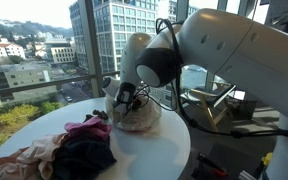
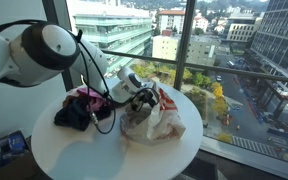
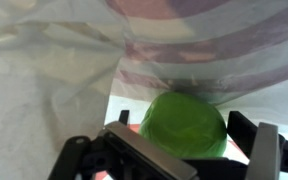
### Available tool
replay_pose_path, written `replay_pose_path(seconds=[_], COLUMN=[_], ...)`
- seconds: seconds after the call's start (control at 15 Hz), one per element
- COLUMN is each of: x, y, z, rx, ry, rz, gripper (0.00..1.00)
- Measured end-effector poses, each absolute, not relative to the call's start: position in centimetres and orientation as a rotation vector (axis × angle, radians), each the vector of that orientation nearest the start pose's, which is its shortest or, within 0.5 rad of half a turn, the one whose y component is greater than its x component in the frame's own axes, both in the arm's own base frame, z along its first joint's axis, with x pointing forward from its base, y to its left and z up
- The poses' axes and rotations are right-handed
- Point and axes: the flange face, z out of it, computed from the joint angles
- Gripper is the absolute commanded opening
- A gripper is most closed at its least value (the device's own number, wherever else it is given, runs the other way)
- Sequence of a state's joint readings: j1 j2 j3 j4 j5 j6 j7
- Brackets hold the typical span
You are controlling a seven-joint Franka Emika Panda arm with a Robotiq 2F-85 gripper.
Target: Pick up the black shirt from the plastic and put it on the table, pick up the peach shirt from the plastic and put it on the table, pick up the pink shirt from the plastic and put it on the table, pick up the green apple toy from the plastic and put it on the table
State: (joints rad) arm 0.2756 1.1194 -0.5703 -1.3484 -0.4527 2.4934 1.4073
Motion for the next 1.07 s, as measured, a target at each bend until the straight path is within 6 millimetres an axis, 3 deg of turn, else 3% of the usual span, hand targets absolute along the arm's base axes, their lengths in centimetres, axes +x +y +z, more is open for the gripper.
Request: replay_pose_path(seconds=[0.07, 0.27, 0.8, 1.07], x=[73.5, 73.9, 73.6, 71.9], y=[-11.1, -11.2, -10.4, -8.7], z=[12.2, 11.8, 12.2, 16.2], rx=[2.148, 2.138, 2.185, 2.304], ry=[-1.194, -1.188, -1.131, -1.051], rz=[0.677, 0.692, 0.657, 0.557], gripper=[0.74, 0.53, 0.51, 0.51])
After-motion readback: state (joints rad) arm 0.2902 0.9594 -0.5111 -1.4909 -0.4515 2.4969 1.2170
